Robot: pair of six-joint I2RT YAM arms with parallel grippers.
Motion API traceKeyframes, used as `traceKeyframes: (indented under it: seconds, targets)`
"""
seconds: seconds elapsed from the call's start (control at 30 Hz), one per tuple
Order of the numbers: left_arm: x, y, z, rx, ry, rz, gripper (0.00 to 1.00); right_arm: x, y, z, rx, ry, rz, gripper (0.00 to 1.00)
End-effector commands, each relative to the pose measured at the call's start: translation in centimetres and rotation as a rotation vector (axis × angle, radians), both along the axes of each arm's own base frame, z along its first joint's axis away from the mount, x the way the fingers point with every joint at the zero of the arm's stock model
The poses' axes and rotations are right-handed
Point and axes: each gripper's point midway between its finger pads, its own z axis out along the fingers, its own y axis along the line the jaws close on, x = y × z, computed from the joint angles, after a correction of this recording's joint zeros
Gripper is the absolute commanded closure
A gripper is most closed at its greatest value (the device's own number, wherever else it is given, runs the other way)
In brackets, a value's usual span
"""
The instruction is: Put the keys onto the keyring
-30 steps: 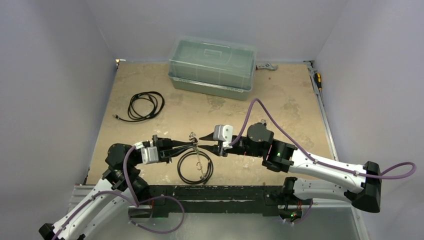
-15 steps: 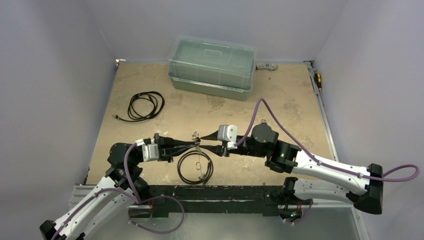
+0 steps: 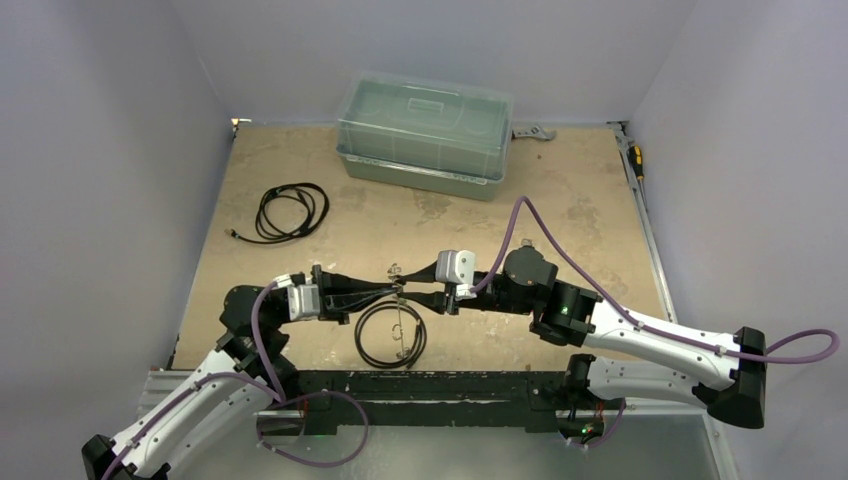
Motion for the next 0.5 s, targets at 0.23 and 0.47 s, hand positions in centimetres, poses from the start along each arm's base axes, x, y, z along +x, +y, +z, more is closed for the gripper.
traceKeyframes:
  seconds: [0.23, 0.47]
  targets:
    - [-0.14, -0.04, 1.03, -0.037, -0.036, -0.008, 1.0, -0.31, 0.23, 2.49, 0.063, -0.017, 0.019, 0.71]
    - [-0.36, -0.16, 1.05, -0.039, -0.034, -0.025, 1.0, -0.16, 0.64, 2.09, 0.048, -0.015, 0.022, 0.8]
